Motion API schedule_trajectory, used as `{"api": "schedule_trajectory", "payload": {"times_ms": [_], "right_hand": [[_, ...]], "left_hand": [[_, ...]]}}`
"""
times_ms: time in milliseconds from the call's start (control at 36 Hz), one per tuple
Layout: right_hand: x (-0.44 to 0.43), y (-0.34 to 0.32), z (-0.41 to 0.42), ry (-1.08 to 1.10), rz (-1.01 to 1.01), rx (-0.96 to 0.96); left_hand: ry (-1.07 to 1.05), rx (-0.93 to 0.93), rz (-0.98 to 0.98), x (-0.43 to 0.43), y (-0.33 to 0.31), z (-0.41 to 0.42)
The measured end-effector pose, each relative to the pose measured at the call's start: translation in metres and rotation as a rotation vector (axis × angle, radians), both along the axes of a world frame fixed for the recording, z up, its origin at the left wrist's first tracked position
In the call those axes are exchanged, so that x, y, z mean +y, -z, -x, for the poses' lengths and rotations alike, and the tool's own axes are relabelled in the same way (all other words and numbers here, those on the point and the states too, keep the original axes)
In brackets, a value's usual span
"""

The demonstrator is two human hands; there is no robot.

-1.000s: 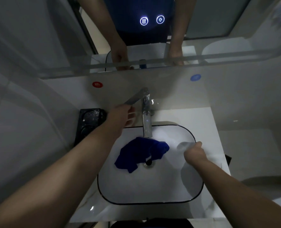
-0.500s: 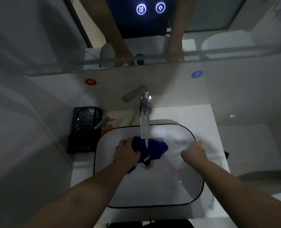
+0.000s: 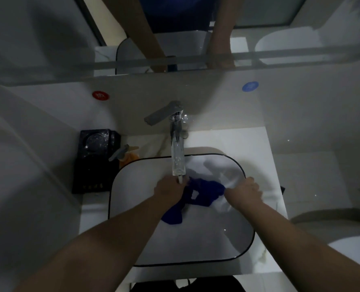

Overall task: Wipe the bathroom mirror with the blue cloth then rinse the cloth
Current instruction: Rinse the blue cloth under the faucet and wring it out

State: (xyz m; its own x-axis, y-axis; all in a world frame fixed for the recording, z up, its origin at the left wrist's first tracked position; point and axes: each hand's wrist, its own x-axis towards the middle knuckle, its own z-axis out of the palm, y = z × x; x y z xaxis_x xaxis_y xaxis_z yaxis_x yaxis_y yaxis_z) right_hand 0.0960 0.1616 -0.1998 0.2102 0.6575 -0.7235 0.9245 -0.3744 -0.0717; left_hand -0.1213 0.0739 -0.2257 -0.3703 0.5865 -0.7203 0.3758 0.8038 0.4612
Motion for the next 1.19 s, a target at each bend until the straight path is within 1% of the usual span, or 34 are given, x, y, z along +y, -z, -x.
{"api": "schedule_trajectory", "payload": {"times_ms": [28, 56, 83, 111, 139, 167, 194, 222, 278, 333, 361, 389, 417, 444, 472, 500, 556, 611, 694, 722, 750, 778, 806, 861, 889, 917, 944, 972, 1028, 1111, 1139, 1194], "right_hand": [[-0.003, -0.004, 0.001, -0.131, -0.085, -0.055], [-0.007, -0.007, 0.004, -0.274, -0.243, -0.043], [-0.012, -0.008, 0.008, -0.395, -0.433, 0.047], [-0.019, -0.01, 0.015, -0.473, -0.574, 0.174], [-0.028, -0.01, 0.024, -0.518, -0.642, 0.31], [-0.038, -0.01, 0.037, -0.535, -0.642, 0.449], [-0.045, -0.008, 0.052, -0.536, -0.566, 0.543], [-0.05, -0.007, 0.068, -0.514, -0.467, 0.598], [-0.054, 0.013, 0.089, -0.517, -0.326, 0.557], [-0.05, 0.036, 0.1, -0.503, -0.229, 0.445], [-0.049, 0.068, 0.1, -0.441, -0.192, 0.419], [-0.046, 0.069, 0.102, -0.444, -0.124, 0.401], [-0.044, 0.07, 0.103, -0.454, -0.147, 0.411], [-0.04, 0.055, 0.107, -0.357, -0.024, 0.494], [-0.037, 0.032, 0.111, -0.194, 0.027, 0.602], [-0.035, 0.02, 0.117, 0.062, 0.185, 0.722], [-0.036, 0.006, 0.123, 0.419, 0.386, 0.917], [-0.034, -0.001, 0.128, 0.393, 0.329, 0.861], [-0.029, -0.004, 0.138, 0.289, 0.199, 0.699], [-0.03, -0.007, 0.141, 0.231, 0.152, 0.681], [-0.033, -0.01, 0.145, 0.202, 0.11, 0.681], [-0.037, -0.012, 0.148, 0.236, 0.092, 0.708], [-0.042, -0.015, 0.151, 0.286, 0.068, 0.732], [-0.052, -0.013, 0.154, 0.366, 0.075, 0.762], [-0.055, -0.015, 0.156, 0.36, 0.088, 0.769], [-0.058, -0.018, 0.158, 0.35, 0.085, 0.765], [-0.058, -0.02, 0.156, 0.348, 0.077, 0.776], [-0.057, -0.019, 0.153, 0.358, 0.083, 0.804], [-0.052, -0.016, 0.149, 0.42, 0.123, 0.894], [-0.044, -0.008, 0.137, 0.536, 0.17, 0.898], [-0.043, -0.008, 0.133, 0.603, 0.239, 0.911], [-0.04, -0.017, 0.124, 0.695, 0.466, 0.958]], "left_hand": [[-0.037, -0.028, 0.002, -0.002, 0.002, 0.003], [-0.047, -0.047, 0.005, -0.004, 0.003, 0.007], [-0.046, -0.061, 0.014, -0.008, 0.007, 0.011], [-0.052, -0.082, 0.025, -0.011, 0.011, 0.016], [-0.061, -0.104, 0.029, -0.015, 0.017, 0.02], [-0.067, -0.128, 0.034, -0.018, 0.024, 0.024], [-0.076, -0.153, 0.04, -0.021, 0.036, 0.027], [-0.099, -0.187, 0.039, -0.023, 0.036, 0.029], [-0.166, -0.262, 0.009, -0.017, 0.012, 0.027], [-0.249, -0.341, -0.045, -0.012, -0.007, 0.028], [-0.283, -0.379, -0.077, -0.011, -0.011, 0.029], [-0.309, -0.409, -0.104, -0.011, -0.016, 0.03], [-0.339, -0.439, -0.133, -0.01, -0.021, 0.03], [-0.382, -0.472, -0.157, -0.01, -0.026, 0.031], [-0.432, -0.506, -0.179, -0.011, -0.029, 0.032], [-0.473, -0.537, -0.197, -0.011, -0.034, 0.032], [-0.544, -0.564, -0.225, -0.013, -0.034, 0.034], [-0.579, -0.477, -0.26, -0.016, -0.033, 0.032], [-0.466, -0.23, -0.296, -0.023, -0.032, 0.029], [-0.449, -0.181, -0.262, -0.025, -0.03, 0.027], [-0.46, -0.171, -0.194, -0.027, -0.028, 0.025], [-0.502, -0.201, -0.125, -0.027, -0.029, 0.024], [-0.599, -0.284, -0.064, -0.027, -0.029, 0.021], [-0.911, -0.592, 0.012, -0.024, -0.03, 0.018], [-0.998, -0.72, 0.037, -0.023, -0.033, 0.017], [-1.006, -0.826, 0.038, -0.021, -0.032, 0.017], [-0.967, -0.866, 0.034, -0.021, -0.031, 0.017], [-0.933, -0.859, -0.013, -0.019, -0.031, 0.016], [-0.87, -0.716, -0.116, -0.015, -0.03, 0.013], [-0.725, -0.54, -0.18, -0.005, -0.03, 0.003], [-0.687, -0.478, -0.202, -0.002, -0.031, -0.001], [-0.609, -0.381, -0.234, 0.003, -0.036, -0.006]]}}
